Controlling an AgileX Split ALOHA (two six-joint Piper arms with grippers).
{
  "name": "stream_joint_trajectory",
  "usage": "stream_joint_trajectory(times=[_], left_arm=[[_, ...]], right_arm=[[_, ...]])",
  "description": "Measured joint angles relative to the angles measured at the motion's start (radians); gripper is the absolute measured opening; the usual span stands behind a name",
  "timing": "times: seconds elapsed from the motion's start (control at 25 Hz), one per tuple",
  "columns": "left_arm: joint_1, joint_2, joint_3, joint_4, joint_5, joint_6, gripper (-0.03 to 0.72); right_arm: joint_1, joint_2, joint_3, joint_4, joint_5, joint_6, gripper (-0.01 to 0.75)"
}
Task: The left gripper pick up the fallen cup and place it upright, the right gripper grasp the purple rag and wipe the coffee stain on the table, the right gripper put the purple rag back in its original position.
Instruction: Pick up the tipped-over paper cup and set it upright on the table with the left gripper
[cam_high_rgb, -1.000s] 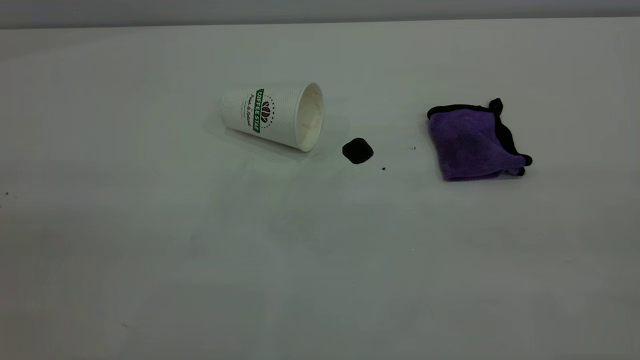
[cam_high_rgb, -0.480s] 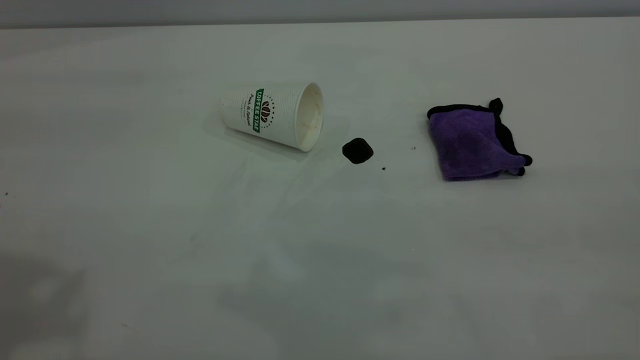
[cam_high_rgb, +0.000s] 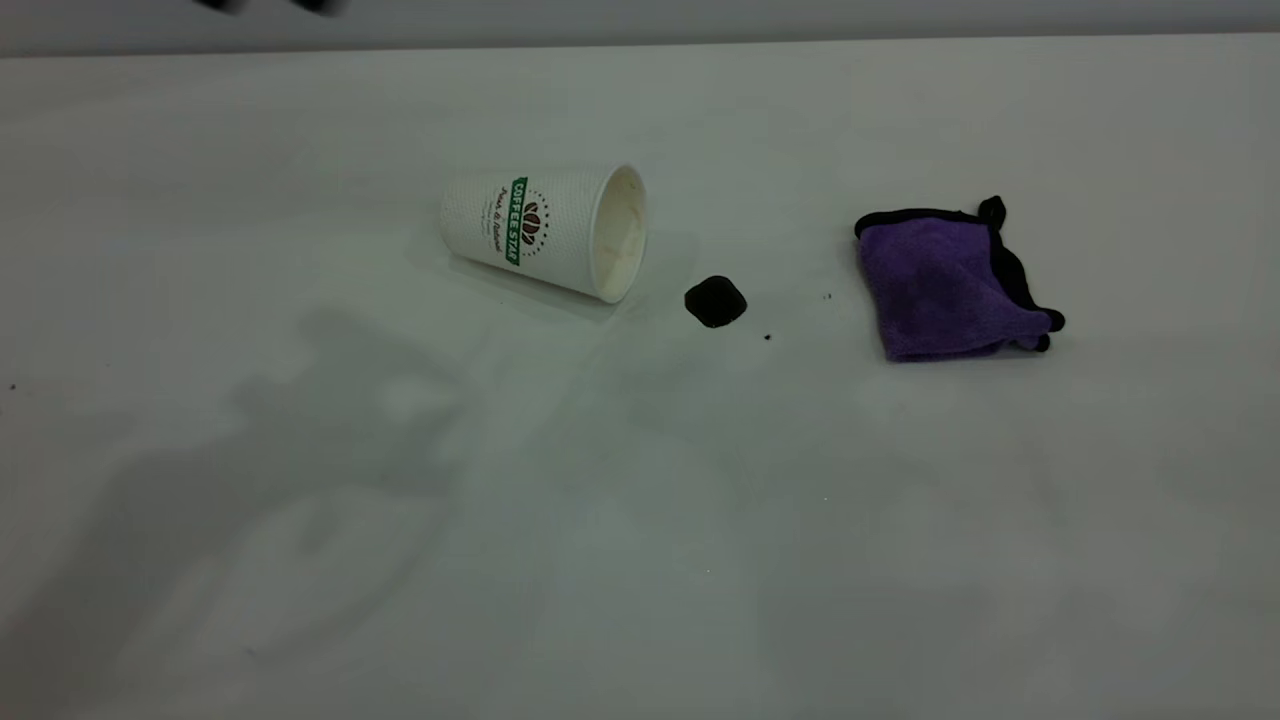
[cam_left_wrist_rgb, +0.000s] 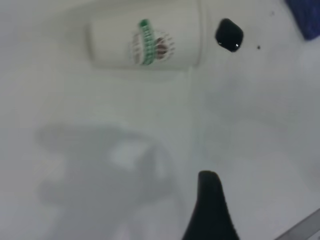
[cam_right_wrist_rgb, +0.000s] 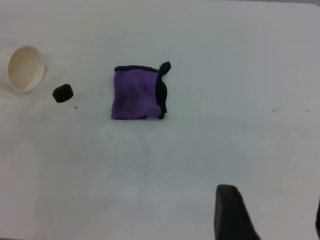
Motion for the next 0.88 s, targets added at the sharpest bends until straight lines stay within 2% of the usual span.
stream_joint_trajectory(times=[0.16, 0.4, 0.64, 0.88], left_arm=[[-0.115, 0.182, -0.145, 0.144, 0.007, -0.118, 0.589], [-0.277, 0.427, -0.396, 0.498, 0.085, -0.436, 0.589], [-0.365, 0.620, -0.546, 0.818, 0.071, -0.781, 0.589], [-0.392, 0.749, -0.586, 1.067, 0.038, -1.055, 0.589]], right_arm=[[0.000, 0.000, 0.000, 0.000, 0.000, 0.000, 0.440], [0.000, 0.000, 0.000, 0.000, 0.000, 0.000, 0.440], [0.000, 0.000, 0.000, 0.000, 0.000, 0.000, 0.440], [0.000, 0.000, 0.000, 0.000, 0.000, 0.000, 0.440]])
